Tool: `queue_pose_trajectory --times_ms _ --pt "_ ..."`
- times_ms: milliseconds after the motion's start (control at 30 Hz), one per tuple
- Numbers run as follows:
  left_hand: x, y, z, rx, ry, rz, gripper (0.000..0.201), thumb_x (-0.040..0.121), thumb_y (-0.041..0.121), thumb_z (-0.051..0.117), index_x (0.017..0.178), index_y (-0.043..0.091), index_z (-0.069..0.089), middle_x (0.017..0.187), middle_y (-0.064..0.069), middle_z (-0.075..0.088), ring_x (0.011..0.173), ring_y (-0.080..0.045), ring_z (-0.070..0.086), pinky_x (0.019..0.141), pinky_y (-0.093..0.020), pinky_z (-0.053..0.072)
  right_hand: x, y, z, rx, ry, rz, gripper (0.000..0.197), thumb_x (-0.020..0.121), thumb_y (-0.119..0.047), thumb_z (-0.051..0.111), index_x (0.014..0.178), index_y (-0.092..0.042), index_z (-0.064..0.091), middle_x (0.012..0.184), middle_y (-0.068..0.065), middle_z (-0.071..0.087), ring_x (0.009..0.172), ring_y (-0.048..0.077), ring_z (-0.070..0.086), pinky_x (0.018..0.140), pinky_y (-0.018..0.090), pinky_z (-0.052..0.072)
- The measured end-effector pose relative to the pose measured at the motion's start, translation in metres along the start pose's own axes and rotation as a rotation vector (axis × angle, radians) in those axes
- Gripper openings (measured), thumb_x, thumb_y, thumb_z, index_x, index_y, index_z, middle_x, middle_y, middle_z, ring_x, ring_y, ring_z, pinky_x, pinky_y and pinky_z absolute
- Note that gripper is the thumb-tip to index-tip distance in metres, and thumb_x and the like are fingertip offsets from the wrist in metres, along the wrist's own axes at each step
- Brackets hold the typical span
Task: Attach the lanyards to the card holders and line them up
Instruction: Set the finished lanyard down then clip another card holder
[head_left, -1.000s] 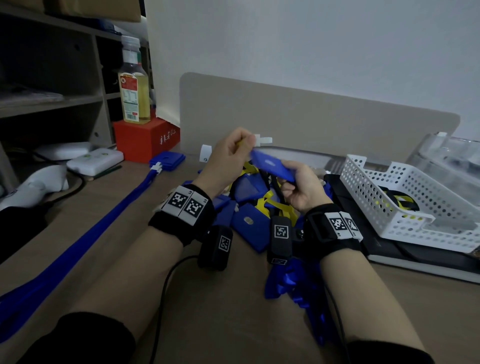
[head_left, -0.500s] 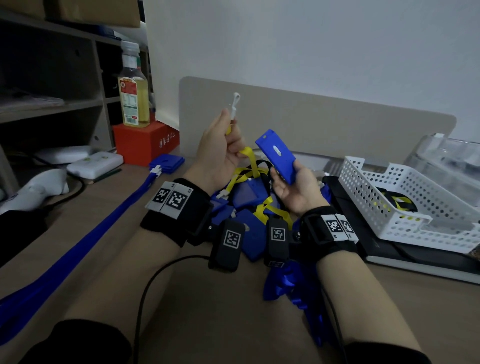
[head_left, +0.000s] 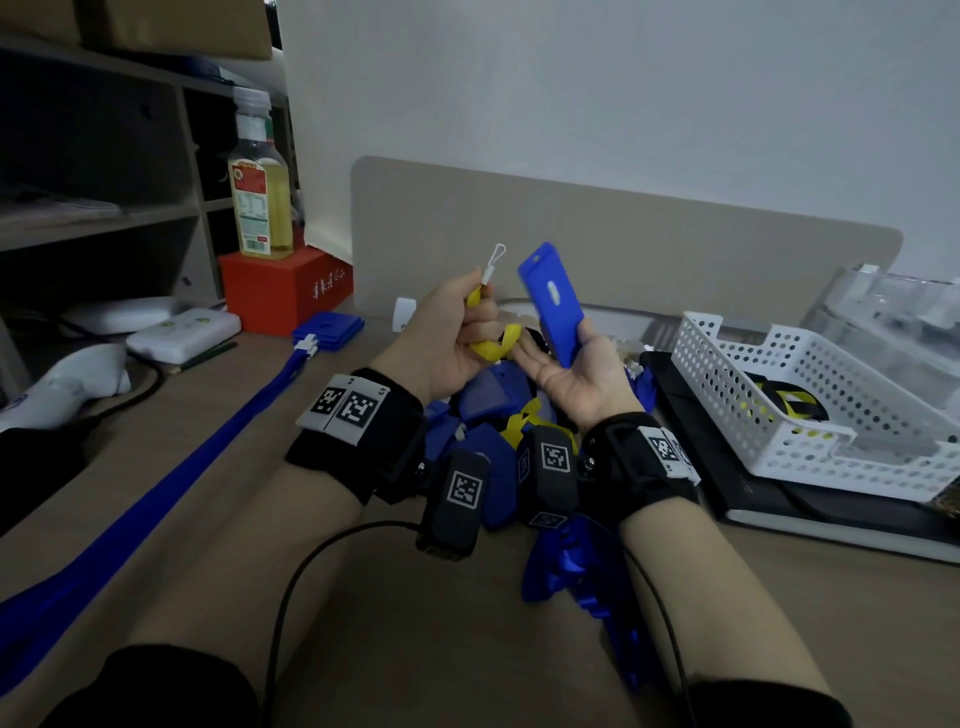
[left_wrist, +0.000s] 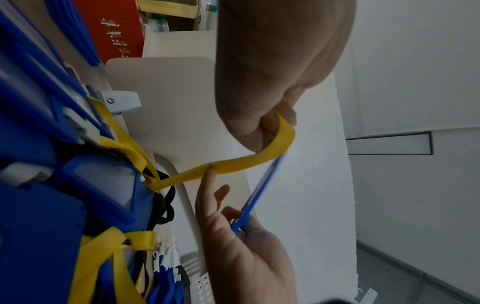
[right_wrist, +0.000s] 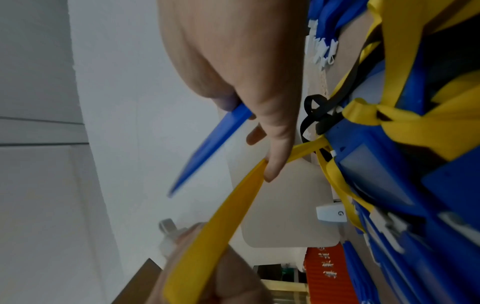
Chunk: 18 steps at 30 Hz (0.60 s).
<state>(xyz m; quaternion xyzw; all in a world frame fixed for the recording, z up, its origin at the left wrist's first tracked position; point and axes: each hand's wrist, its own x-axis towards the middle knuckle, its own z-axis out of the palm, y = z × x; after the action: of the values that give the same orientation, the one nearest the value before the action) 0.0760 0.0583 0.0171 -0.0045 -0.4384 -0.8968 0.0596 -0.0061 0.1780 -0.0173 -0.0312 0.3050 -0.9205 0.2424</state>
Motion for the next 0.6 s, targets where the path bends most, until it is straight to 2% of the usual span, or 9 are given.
queue_pose_trajectory --times_ms 133,200,267,333,400,433,500,600 --pt "0.005 0.0 -0.005 0.044 0.039 -0.005 0.036 0.102 0.027 0.036 0.068 0.017 0.04 0.042 0.01 0.024 0.031 -0.003 0.019 0.034 -0.016 0.018 0.006 -0.003 0.005 0.11 0.053 -0.012 0.038 0.104 -0.032 0.036 0.125 -0.004 0.048 0.092 0.012 0.053 0.127 0.036 0.046 0.095 0.055 0.04" --pt "0.007 -0.002 -0.006 0.047 0.049 -0.017 0.036 0.102 0.027 0.037 0.068 0.017 0.04 0.042 0.009 0.022 0.031 -0.003 0.019 0.033 -0.016 0.017 0.014 -0.005 0.011 0.12 0.082 -0.011 0.03 0.104 -0.027 0.035 0.118 -0.004 0.048 0.09 0.013 0.05 0.119 0.035 0.05 0.1 0.055 0.038" --pt "0.011 -0.006 -0.007 0.02 0.048 -0.05 0.036 0.103 0.028 0.037 0.068 0.017 0.04 0.041 0.009 0.021 0.029 -0.003 0.018 0.031 -0.015 0.017 0.023 -0.007 0.021 0.059 0.109 -0.027 0.025 0.103 -0.021 0.033 0.114 -0.004 0.048 0.09 0.011 0.048 0.108 0.033 0.051 0.099 0.055 0.038" --pt "0.015 -0.011 -0.008 0.026 0.048 -0.09 0.037 0.103 0.029 0.036 0.068 0.017 0.039 0.04 0.009 0.022 0.029 -0.003 0.018 0.029 -0.015 0.017 0.032 -0.01 0.03 -0.009 0.131 -0.061 0.025 0.102 -0.016 0.029 0.105 -0.004 0.051 0.089 0.01 0.05 0.105 0.029 0.053 0.1 0.051 0.04" --pt "0.019 -0.016 -0.011 0.069 0.073 -0.12 0.036 0.103 0.029 0.037 0.068 0.018 0.04 0.04 0.01 0.023 0.03 -0.003 0.019 0.032 -0.015 0.016 0.043 -0.013 0.035 -0.036 0.14 -0.093 0.024 0.1 -0.009 0.028 0.092 -0.006 0.05 0.085 0.009 0.052 0.085 0.025 0.055 0.086 0.045 0.049" --pt "0.021 -0.018 -0.013 0.09 0.084 -0.136 0.036 0.102 0.029 0.038 0.068 0.018 0.04 0.04 0.01 0.023 0.031 -0.003 0.019 0.034 -0.015 0.015 0.05 -0.015 0.037 -0.027 0.141 -0.111 0.022 0.098 -0.007 0.029 0.094 -0.006 0.05 0.087 0.01 0.053 0.078 0.024 0.054 0.079 0.044 0.049" --pt "0.026 -0.021 -0.018 0.108 0.103 -0.167 0.035 0.102 0.028 0.039 0.068 0.018 0.039 0.041 0.01 0.024 0.031 -0.003 0.019 0.035 -0.015 0.015 0.062 -0.023 0.04 -0.038 0.149 -0.144 0.02 0.096 -0.005 0.031 0.099 -0.009 0.051 0.094 0.009 0.056 0.075 0.023 0.053 0.071 0.042 0.048" --pt "0.034 -0.019 -0.03 0.144 0.151 -0.182 0.036 0.102 0.029 0.041 0.067 0.019 0.037 0.043 0.009 0.023 0.032 -0.005 0.019 0.032 -0.017 0.015 0.077 -0.043 0.056 -0.077 0.137 -0.203 0.019 0.098 -0.011 0.035 0.09 -0.011 0.052 0.087 0.005 0.058 0.071 0.019 0.055 0.06 0.031 0.048"
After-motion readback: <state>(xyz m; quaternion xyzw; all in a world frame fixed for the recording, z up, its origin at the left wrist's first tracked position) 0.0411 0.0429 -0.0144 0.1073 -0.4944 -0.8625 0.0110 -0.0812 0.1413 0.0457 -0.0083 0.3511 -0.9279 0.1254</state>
